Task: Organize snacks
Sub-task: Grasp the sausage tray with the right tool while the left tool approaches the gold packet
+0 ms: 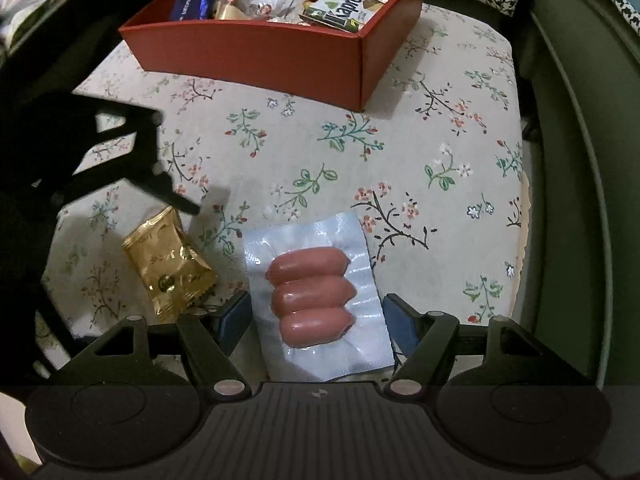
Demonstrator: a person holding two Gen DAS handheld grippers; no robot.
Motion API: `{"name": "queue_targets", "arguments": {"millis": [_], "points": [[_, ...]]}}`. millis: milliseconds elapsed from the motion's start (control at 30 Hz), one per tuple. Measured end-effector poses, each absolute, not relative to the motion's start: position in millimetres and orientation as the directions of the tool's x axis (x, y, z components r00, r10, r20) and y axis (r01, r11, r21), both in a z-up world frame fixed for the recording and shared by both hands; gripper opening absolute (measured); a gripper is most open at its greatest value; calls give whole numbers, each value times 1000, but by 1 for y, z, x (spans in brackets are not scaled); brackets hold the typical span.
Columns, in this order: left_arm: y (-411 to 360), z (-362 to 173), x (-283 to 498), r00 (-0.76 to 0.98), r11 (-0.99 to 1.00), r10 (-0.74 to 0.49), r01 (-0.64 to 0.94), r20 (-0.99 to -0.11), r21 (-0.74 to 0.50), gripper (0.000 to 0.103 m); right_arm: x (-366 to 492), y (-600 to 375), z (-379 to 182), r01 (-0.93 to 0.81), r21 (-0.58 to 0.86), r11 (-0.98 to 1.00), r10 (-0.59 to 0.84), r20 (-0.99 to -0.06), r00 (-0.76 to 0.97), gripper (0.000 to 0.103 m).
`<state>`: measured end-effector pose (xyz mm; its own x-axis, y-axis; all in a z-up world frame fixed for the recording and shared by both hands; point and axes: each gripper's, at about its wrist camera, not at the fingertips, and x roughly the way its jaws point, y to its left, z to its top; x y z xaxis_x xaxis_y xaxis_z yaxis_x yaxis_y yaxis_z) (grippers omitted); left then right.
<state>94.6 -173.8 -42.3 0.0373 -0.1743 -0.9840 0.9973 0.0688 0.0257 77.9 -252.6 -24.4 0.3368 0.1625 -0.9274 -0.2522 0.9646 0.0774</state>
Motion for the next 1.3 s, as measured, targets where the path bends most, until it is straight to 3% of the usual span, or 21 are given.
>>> {"name": "queue_targets", "arguments": {"millis": [433, 633, 833, 1067, 1200, 1300], "points": [[-143, -41, 53, 62, 278, -134, 960, -989, 23, 103, 76, -250, -24, -270, 52, 962, 144, -932, 332, 78], [-140, -37, 72, 163, 501, -160, 863, -974, 62, 103, 74, -248, -24, -279, 28, 960, 126, -932, 340, 78], [-150, -37, 77, 248, 597, -146, 794, -958, 114, 103, 73, -243, -25, -281, -28, 959, 80, -927, 365, 77], [-129, -33, 81, 225, 739, -201, 674, -953, 4, 103, 67, -246, -21, -281, -37, 959, 75, -923, 376, 77], [-133, -28, 78, 230, 731, -224, 682, -947, -8, 103, 65, -246, -20, -279, -44, 959, 68, -922, 381, 77], [-138, -24, 73, 222, 720, -233, 693, -947, -15, 93, 63, -243, -17, -283, -51, 958, 65, -920, 387, 77]]}}
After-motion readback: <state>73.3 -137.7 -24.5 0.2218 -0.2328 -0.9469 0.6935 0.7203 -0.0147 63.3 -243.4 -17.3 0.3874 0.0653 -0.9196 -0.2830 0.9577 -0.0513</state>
